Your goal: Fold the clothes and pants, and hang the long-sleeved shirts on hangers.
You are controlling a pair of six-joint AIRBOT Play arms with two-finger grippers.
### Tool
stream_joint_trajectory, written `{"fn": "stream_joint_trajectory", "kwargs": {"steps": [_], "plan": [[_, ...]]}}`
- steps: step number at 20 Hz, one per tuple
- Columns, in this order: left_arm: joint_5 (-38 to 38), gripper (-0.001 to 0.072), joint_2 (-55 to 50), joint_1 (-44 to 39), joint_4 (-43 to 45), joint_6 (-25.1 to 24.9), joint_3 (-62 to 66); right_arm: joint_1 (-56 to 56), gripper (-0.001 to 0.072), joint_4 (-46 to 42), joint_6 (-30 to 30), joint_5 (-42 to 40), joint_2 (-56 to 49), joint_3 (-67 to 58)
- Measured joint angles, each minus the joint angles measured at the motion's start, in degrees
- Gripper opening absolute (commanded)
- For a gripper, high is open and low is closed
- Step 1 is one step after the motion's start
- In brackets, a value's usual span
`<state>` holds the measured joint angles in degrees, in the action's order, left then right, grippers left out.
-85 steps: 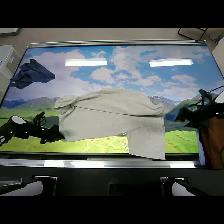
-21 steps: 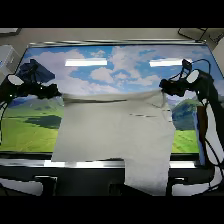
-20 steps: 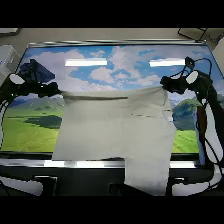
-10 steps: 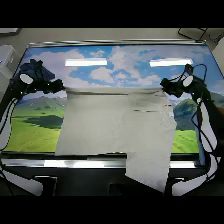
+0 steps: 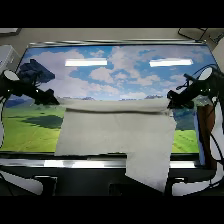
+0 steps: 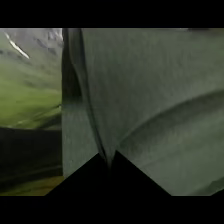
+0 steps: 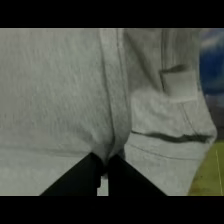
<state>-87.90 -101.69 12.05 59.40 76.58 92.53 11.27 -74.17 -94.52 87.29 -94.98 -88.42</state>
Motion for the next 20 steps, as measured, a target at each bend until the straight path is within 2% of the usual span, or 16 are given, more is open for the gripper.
{"fn": "stream_joint_trajectory", "kwargs": {"steps": [2,5,13,14,15,16,17,18,20], "plan": [[-3.1,0.0029,0.0,0.0,-0.1,0.1,-4.6,-0.2,0.0047,-0.3,-0.3,0.5,0.2,3.4],[-3.7,0.0028,0.1,-0.1,-0.3,-0.3,-10.3,-0.3,0.0048,-0.2,-1.5,-1.0,0.3,6.4],[1.6,0.0029,0.3,-0.1,0.5,-1.5,-13.7,-0.4,0.0049,0.7,-2.2,-3.1,-0.7,8.1],[2.2,0.0065,0.3,-0.2,0.7,-1.5,-13.8,-0.4,0.0057,0.7,-2.4,-3.2,-0.8,8.2],[2.9,0.0271,0.3,-0.4,0.8,-1.6,-13.8,-0.4,0.0217,0.6,-2.7,-3.3,-1.0,8.3],[3.3,0.0532,0.3,-0.6,0.9,-1.6,-13.9,-0.4,0.0432,0.5,-3.1,-3.3,-1.1,8.3],[3.5,0.0562,0.3,-0.7,1.0,-1.6,-13.9,-0.4,0.0482,0.4,-3.2,-3.3,-1.1,8.3],[3.3,0.0562,0.5,-0.7,1.0,-1.6,-13.8,-0.4,0.0508,0.4,-3.1,-3.2,-1.1,8.0],[2.3,0.0563,1.7,0.2,1.8,-1.1,-13.2,0.2,0.0513,0.0,-1.4,-0.6,-0.5,6.8]]}}
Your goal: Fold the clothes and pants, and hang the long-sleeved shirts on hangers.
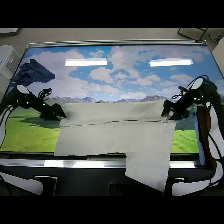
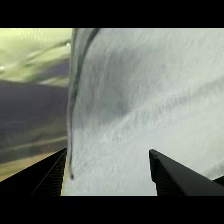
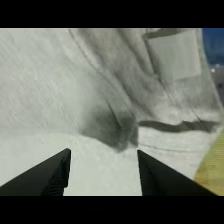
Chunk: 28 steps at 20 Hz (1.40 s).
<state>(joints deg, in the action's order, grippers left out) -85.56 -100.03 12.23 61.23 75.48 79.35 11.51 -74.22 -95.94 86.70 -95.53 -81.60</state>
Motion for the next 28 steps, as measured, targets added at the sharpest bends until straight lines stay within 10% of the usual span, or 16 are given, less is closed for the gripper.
{"fn": "stream_joint_trajectory", "kwargs": {"steps": [22,26,28], "plan": [[6.0,0.0484,26.4,9.1,6.1,-3.2,-43.1,12.5,0.0566,-4.4,8.2,4.5,21.6,28.3],[7.0,0.0417,25.0,6.7,3.7,-2.9,-43.5,12.5,0.0567,-4.3,8.3,5.5,21.7,28.5],[8.2,0.016,24.5,4.6,3.0,-1.7,-43.8,12.5,0.0567,-4.3,8.3,5.9,21.9,28.8]]}}
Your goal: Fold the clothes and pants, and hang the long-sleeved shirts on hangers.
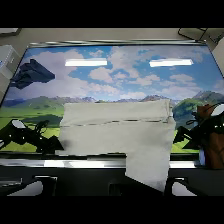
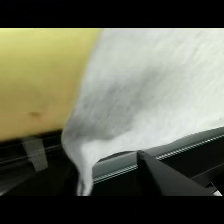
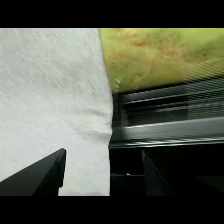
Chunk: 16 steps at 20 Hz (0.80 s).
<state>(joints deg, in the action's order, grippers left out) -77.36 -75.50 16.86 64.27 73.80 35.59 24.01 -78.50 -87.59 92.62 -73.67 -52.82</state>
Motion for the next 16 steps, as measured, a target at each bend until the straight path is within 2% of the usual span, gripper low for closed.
{"fn": "stream_joint_trajectory", "kwargs": {"steps": [2,3,7,12,13,14,16], "plan": [[1.7,0.0042,-0.3,-2.1,0.2,0.7,-0.3,0.0,0.0569,-0.4,0.0,-0.1,0.6,1.2],[1.7,0.0029,-0.4,-2.9,-0.1,1.0,-0.4,0.0,0.057,-0.8,0.0,-0.2,1.1,2.3],[1.1,0.0029,-0.3,-4.1,0.0,1.3,-0.6,0.0,0.0571,-1.1,0.2,-2.3,2.9,8.7],[0.2,0.0029,0.4,-3.1,0.6,1.2,-0.6,0.0,0.0567,3.7,2.8,-6.1,3.5,17.6],[-0.1,0.0029,0.6,-2.7,0.6,1.2,-0.5,0.0,0.0546,4.6,3.3,-6.6,3.5,19.2],[-0.2,0.0029,0.7,-2.4,0.5,1.2,-0.5,0.0,0.0473,5.2,3.9,-7.0,3.5,20.4],[-0.5,0.0029,0.8,-1.9,0.3,1.2,-0.5,0.0,0.0196,6.8,4.7,-7.3,3.6,22.2]]}}
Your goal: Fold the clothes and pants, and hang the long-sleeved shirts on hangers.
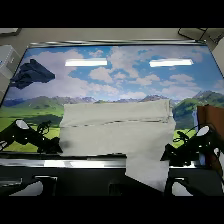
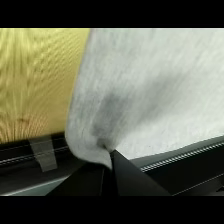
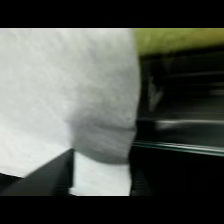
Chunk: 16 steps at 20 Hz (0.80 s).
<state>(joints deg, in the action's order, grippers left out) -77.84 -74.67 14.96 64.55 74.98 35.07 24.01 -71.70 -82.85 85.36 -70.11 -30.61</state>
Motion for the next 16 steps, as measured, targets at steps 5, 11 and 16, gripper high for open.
{"fn": "stream_joint_trajectory", "kwargs": {"steps": [5,11,16], "plan": [[-0.4,0.003,0.2,0.5,-0.1,-0.3,0.4,0.0,0.0047,3.5,2.9,3.0,1.6,0.9],[-3.4,0.0029,0.4,2.3,-0.7,-0.5,8.7,0.0,0.0046,8.8,1.5,0.8,5.5,-10.9],[-3.1,0.003,-4.8,1.4,-4.5,0.6,23.6,-0.9,0.0047,15.7,-2.3,-7.7,-0.8,-25.5]]}}
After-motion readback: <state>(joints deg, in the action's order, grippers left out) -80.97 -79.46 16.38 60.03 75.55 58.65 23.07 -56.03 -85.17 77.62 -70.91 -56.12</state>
